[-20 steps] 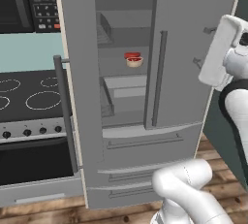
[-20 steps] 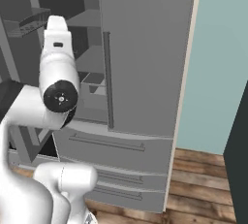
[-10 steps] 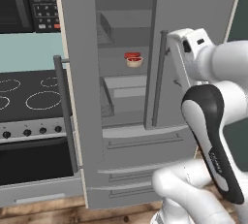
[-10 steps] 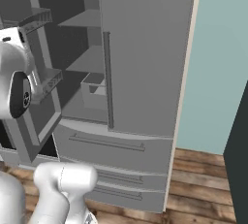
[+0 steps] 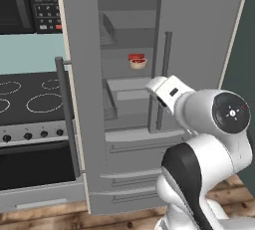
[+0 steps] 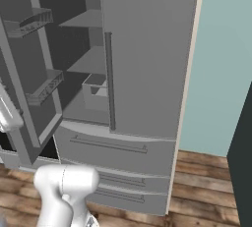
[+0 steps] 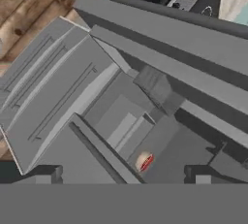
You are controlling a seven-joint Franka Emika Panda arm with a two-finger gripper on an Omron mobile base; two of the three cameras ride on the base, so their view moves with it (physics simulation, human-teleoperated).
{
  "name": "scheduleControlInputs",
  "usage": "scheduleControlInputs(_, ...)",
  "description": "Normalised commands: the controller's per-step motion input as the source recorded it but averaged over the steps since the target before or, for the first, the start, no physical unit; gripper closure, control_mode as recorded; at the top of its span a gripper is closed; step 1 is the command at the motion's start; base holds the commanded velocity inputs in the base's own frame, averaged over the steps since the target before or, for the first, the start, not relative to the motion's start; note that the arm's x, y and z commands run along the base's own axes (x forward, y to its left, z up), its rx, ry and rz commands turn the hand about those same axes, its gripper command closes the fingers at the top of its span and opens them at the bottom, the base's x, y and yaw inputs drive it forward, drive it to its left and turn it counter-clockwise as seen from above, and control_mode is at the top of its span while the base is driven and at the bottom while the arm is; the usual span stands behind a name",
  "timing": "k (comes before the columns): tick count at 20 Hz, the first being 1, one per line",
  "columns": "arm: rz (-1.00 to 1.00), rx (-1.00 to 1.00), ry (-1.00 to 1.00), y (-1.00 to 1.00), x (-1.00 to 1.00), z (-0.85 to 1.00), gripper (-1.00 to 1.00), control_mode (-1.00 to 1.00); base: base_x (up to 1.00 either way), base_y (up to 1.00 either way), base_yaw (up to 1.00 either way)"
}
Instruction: Place the steak on the counter behind the older steak on the same shelf of the fridge to maintain FIFO order. Close the fridge door when finished.
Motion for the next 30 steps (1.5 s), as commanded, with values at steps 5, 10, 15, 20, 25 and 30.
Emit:
scheduleControlInputs(5, 0.0, -0.29, 0.0, 0.84, -0.09, -0.75, -1.0, -1.0, 0.0, 0.0, 0.0)
scheduleControlInputs(10, 0.03, -0.16, 0.0, 0.62, 0.0, -0.06, -1.0, -1.0, 0.0, 0.0, 0.0)
scheduleControlInputs(15, 0.01, -0.16, 0.0, 0.75, 0.0, 0.0, -1.0, -1.0, 0.0, 0.0, 0.0)
scheduleControlInputs(20, 0.0, -0.12, 0.0, 0.71, 0.05, -0.04, -1.0, -1.0, 0.0, 0.0, 0.0)
scheduleControlInputs(25, 0.0, -0.07, 0.0, 0.57, 0.14, -0.04, -1.0, -1.0, 0.0, 0.0, 0.0)
scheduleControlInputs(30, 0.0, -0.05, 0.02, 0.45, 0.26, -0.02, -1.0, -1.0, 0.0, 0.0, 0.0)
